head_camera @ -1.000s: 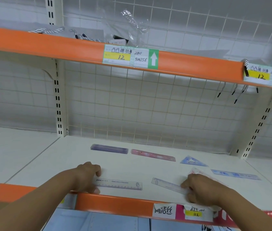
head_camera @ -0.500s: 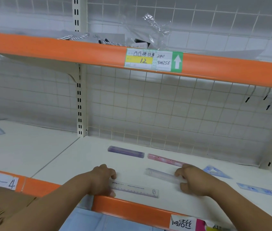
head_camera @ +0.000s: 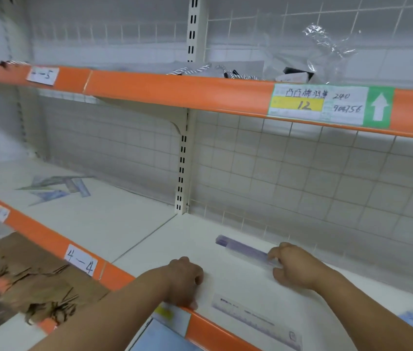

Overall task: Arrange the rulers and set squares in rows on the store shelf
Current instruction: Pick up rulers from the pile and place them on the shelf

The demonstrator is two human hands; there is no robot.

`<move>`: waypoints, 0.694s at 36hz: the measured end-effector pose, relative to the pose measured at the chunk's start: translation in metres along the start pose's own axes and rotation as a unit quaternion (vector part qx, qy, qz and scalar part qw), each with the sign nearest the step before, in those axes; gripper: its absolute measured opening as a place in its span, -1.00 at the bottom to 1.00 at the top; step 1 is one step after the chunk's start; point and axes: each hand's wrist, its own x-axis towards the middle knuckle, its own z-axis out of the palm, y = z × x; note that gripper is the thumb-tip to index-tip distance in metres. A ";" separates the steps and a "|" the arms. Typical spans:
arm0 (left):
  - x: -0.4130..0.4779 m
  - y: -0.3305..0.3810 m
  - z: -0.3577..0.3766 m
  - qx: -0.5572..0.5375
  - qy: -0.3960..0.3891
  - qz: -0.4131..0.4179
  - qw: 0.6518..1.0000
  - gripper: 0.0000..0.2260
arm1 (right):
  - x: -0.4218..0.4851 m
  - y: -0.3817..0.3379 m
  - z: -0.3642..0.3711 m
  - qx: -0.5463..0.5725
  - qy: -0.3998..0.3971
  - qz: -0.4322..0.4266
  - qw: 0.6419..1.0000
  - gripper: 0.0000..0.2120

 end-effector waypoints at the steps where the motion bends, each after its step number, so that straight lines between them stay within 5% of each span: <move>1: 0.000 0.001 0.000 0.000 -0.001 -0.001 1.000 -0.53 | 0.007 -0.002 -0.001 -0.004 0.004 0.000 1.000 -0.65; 25: 0.000 0.004 -0.004 0.002 -0.013 -0.010 1.000 -0.53 | 0.070 -0.008 0.015 -0.065 0.007 0.021 0.998 -0.69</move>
